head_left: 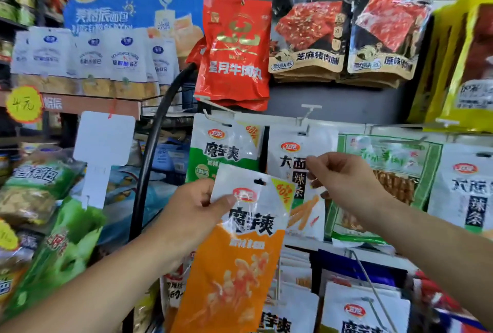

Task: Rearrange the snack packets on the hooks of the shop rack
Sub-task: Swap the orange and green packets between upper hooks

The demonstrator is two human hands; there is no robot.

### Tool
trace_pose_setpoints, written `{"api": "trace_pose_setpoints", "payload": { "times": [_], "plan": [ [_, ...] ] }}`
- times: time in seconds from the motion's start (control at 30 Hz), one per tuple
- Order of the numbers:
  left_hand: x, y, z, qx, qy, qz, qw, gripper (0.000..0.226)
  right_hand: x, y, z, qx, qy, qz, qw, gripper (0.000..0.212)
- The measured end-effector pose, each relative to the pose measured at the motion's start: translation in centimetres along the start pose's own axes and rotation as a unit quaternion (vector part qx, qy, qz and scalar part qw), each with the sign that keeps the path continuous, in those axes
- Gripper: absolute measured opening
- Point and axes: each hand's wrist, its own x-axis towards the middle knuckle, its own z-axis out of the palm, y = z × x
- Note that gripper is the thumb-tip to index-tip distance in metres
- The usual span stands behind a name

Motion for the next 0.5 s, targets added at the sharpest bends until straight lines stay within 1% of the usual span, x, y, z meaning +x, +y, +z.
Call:
{"api": "trace_pose_setpoints", "payload": {
  "times": [0.07, 0.1, 0.17, 0.23, 0.27, 0.3, 0.33, 0.37, 0.4, 0.43, 0.47, 0.5],
  "plan": [
    [0.0, -0.1, -0.3, -0.015, 0.018, -0.01, 1.0, 0.015, 0.5, 1.1, -0.4, -0.013, 0.017, 0.019, 1.0, 0.043],
    [0.0, -0.1, -0.4, -0.027, 0.022, -0.017, 0.999, 0.015, 0.6, 1.4, -0.3, 0.003, 0.01, 0.036, 0.999, 0.04],
    [-0.1, 0.0, -0.3, -0.046, 0.031, -0.027, 0.998, 0.016, 0.2, 1.4, 0.4, 0.067, -0.05, 0.092, 0.992, 0.034],
    [-0.2, -0.1, -0.1, -0.062, 0.038, -0.033, 0.997, 0.018, -0.5, 1.2, 1.3, 0.098, -0.15, 0.137, 0.974, 0.038],
    [-0.3, -0.3, 0.0, -0.066, 0.04, -0.036, 0.996, 0.02, -1.0, 1.0, 1.8, 0.097, -0.185, 0.141, 0.968, 0.04],
    [-0.4, -0.5, 0.1, -0.065, 0.039, -0.039, 0.996, 0.02, -1.3, 0.8, 2.2, 0.085, -0.195, 0.126, 0.969, 0.04],
    [-0.6, -0.8, 0.2, -0.062, 0.039, -0.04, 0.997, 0.021, -1.4, 0.7, 2.5, 0.067, -0.162, 0.098, 0.98, 0.039],
    [-0.7, -1.0, 0.1, -0.057, 0.04, -0.04, 0.997, 0.021, -1.1, 0.7, 2.6, 0.043, -0.088, 0.064, 0.993, 0.037],
    [-0.7, -1.1, 0.1, -0.057, 0.042, -0.037, 0.997, 0.02, -0.4, 1.0, 2.4, 0.01, 0.007, 0.03, 0.999, 0.034],
    [-0.6, -1.2, -0.1, -0.055, 0.047, -0.035, 0.997, 0.019, 0.4, 1.4, 2.0, -0.022, 0.093, 0.006, 0.995, 0.036],
    [-0.4, -1.0, -0.2, -0.05, 0.052, -0.029, 0.997, 0.018, 1.2, 1.5, 1.6, -0.038, 0.141, 0.002, 0.989, 0.046],
    [-0.1, -0.8, -0.3, -0.046, 0.06, -0.021, 0.997, 0.017, 2.0, 1.7, 1.2, -0.027, 0.152, 0.019, 0.988, 0.06]
  ]
}}
